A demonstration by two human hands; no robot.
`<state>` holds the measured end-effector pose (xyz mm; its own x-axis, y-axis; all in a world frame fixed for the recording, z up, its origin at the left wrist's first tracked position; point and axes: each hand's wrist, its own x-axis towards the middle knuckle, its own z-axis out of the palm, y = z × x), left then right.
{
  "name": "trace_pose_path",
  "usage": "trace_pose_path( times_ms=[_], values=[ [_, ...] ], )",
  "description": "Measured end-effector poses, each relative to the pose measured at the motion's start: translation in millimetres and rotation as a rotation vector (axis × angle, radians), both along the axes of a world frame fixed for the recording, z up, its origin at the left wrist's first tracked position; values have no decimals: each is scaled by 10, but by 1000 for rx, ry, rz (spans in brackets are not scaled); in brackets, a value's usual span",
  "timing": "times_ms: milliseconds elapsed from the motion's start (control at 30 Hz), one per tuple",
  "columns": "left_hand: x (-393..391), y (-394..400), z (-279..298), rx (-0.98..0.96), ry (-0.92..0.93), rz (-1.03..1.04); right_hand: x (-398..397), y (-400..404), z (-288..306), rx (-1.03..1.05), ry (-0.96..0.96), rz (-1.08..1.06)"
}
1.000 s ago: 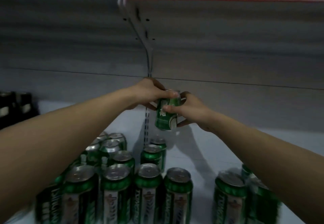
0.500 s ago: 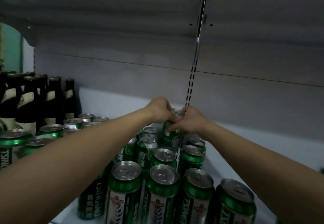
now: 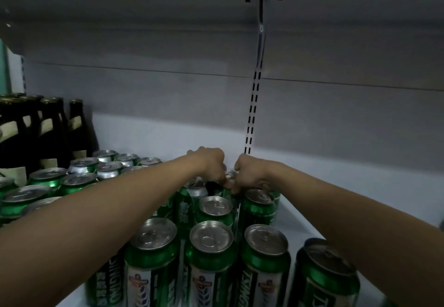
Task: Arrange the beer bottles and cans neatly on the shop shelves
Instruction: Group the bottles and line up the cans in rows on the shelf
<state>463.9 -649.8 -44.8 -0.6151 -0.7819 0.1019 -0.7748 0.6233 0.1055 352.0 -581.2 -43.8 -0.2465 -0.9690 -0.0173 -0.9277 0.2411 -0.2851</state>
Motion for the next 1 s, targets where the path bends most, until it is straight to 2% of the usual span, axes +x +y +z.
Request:
trace_pose_path(
  times_ms=[133,200,267,533,1000],
  values=[
    [-81,87,112,35,-63,-1,-108,115,182,-153,-99,53],
    [-155,187,216,-1,-19,-8,-197,212,302,-273,-222,48],
    [-245,306,321,-37,37,-19,-318,386,402,-337,-257,32],
    [-799,1006,690,-72,271,-164,-1113,1182,658,-320,-21,-26],
    [-2274,2859,671,-70,407,-282,-2546,3115,835,-306,-10,-58]
  ],
)
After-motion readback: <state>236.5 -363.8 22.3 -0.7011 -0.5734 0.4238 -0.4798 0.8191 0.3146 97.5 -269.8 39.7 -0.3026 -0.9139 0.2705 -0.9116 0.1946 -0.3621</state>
